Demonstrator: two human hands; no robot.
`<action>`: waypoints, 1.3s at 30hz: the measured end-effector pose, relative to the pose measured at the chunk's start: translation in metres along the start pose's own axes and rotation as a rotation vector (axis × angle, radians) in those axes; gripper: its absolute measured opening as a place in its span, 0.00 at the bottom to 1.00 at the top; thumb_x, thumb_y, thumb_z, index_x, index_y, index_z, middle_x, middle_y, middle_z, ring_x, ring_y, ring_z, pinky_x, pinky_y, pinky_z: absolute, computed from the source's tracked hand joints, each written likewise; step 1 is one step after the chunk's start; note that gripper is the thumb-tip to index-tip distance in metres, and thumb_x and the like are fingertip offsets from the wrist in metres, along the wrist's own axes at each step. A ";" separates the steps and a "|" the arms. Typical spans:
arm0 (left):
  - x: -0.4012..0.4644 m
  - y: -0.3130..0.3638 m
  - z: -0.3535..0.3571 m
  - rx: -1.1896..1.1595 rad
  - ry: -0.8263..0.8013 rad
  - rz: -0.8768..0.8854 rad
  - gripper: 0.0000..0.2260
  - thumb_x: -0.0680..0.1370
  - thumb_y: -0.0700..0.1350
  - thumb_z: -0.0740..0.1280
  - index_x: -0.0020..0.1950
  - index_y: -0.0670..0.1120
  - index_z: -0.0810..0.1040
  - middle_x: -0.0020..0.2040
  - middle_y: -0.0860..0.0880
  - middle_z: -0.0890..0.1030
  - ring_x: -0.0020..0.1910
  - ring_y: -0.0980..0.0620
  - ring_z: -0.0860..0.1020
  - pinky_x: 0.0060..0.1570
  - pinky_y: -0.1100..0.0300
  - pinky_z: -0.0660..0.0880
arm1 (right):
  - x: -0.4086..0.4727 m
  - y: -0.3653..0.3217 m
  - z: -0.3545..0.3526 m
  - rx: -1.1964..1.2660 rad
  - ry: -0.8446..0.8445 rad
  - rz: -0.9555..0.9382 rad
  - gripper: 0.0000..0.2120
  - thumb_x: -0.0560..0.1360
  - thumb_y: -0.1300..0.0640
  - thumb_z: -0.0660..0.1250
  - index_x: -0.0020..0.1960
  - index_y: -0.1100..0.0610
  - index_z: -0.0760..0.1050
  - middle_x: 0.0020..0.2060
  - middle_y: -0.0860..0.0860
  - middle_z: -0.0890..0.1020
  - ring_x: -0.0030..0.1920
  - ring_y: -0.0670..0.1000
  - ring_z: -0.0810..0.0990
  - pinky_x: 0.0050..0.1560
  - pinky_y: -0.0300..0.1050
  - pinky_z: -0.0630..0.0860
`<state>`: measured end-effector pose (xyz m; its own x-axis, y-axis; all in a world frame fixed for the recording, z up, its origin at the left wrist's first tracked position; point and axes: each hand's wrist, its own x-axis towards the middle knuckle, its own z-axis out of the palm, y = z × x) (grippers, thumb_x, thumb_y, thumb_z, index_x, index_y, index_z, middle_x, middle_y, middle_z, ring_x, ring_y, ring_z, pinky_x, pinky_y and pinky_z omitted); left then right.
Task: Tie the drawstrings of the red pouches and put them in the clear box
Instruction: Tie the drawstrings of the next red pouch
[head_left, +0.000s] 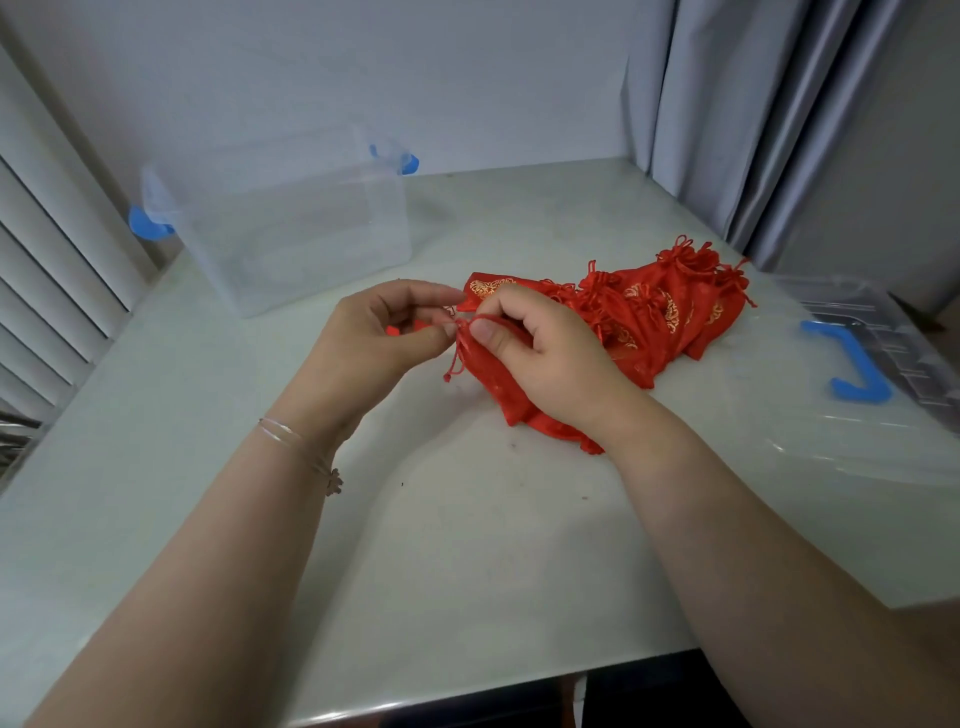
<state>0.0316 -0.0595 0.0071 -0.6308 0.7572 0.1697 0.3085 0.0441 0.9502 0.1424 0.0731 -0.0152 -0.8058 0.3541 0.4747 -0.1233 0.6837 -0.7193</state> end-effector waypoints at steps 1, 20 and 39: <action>0.000 0.000 0.000 0.020 0.009 -0.009 0.11 0.73 0.34 0.69 0.49 0.49 0.83 0.40 0.50 0.83 0.42 0.55 0.79 0.54 0.58 0.77 | 0.000 0.001 0.001 -0.068 0.021 -0.066 0.06 0.77 0.56 0.64 0.42 0.55 0.74 0.39 0.46 0.77 0.43 0.45 0.75 0.47 0.43 0.72; -0.006 0.001 0.009 0.473 0.184 0.399 0.09 0.71 0.42 0.71 0.45 0.56 0.81 0.37 0.61 0.80 0.40 0.54 0.76 0.46 0.56 0.74 | 0.001 -0.001 -0.004 0.466 -0.029 0.303 0.08 0.76 0.66 0.65 0.50 0.57 0.80 0.41 0.46 0.83 0.42 0.40 0.80 0.46 0.32 0.75; 0.004 -0.013 0.006 0.791 0.220 0.558 0.07 0.73 0.48 0.67 0.41 0.45 0.81 0.36 0.50 0.80 0.38 0.45 0.75 0.38 0.57 0.67 | -0.002 -0.004 -0.008 -0.013 -0.057 0.285 0.04 0.73 0.59 0.62 0.40 0.55 0.72 0.33 0.52 0.79 0.37 0.56 0.81 0.41 0.58 0.79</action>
<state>0.0296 -0.0528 -0.0066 -0.3435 0.6678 0.6603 0.9374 0.2007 0.2847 0.1490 0.0751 -0.0088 -0.8382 0.4967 0.2250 0.1195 0.5699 -0.8129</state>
